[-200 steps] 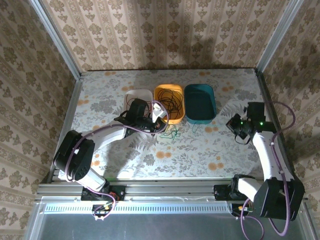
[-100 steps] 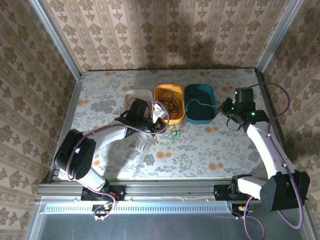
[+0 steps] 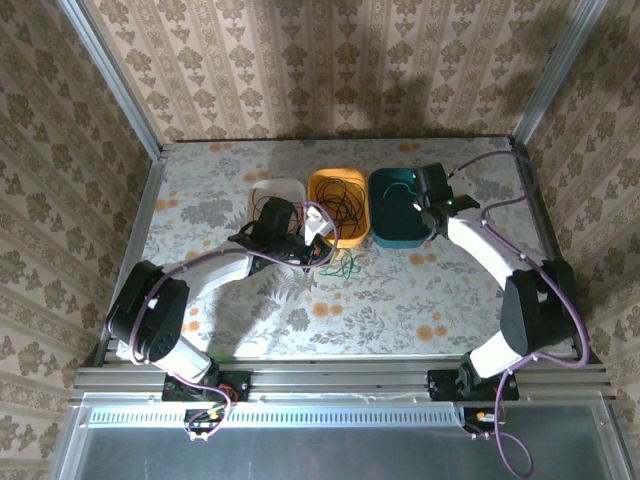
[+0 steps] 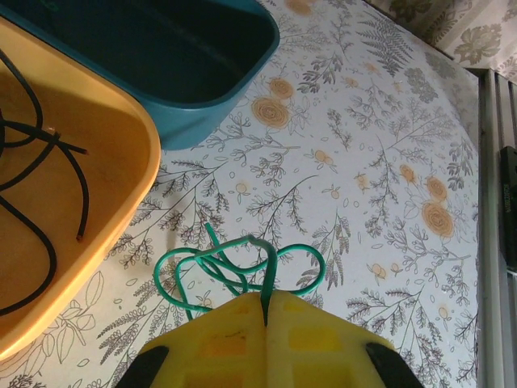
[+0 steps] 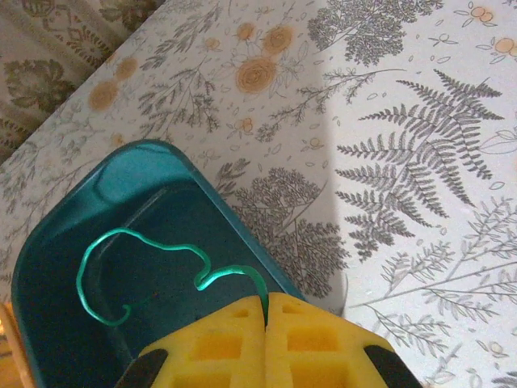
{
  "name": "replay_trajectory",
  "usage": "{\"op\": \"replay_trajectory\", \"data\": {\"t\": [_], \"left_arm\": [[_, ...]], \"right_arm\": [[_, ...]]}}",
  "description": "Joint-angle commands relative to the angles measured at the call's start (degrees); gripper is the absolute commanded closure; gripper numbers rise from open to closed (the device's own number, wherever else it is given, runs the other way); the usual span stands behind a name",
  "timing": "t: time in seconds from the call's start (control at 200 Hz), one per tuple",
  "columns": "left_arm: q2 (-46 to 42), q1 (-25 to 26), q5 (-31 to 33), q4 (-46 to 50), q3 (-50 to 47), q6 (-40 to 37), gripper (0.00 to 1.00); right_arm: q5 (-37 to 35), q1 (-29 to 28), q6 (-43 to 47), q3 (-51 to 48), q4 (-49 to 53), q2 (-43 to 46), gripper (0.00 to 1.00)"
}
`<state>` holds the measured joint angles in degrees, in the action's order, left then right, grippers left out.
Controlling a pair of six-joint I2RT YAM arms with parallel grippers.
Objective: Untangle the cables
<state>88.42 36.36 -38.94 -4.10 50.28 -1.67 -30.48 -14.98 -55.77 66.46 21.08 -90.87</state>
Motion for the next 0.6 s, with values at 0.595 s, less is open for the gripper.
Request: {"op": "replay_trajectory", "data": {"t": [0.595], "left_arm": [[-1.15, 0.47, 0.27, 2.12, 0.43, -0.52, 1.00]], "right_arm": [[3.85, -4.51, -2.91, 4.56, 0.92, -10.04, 0.63]]}}
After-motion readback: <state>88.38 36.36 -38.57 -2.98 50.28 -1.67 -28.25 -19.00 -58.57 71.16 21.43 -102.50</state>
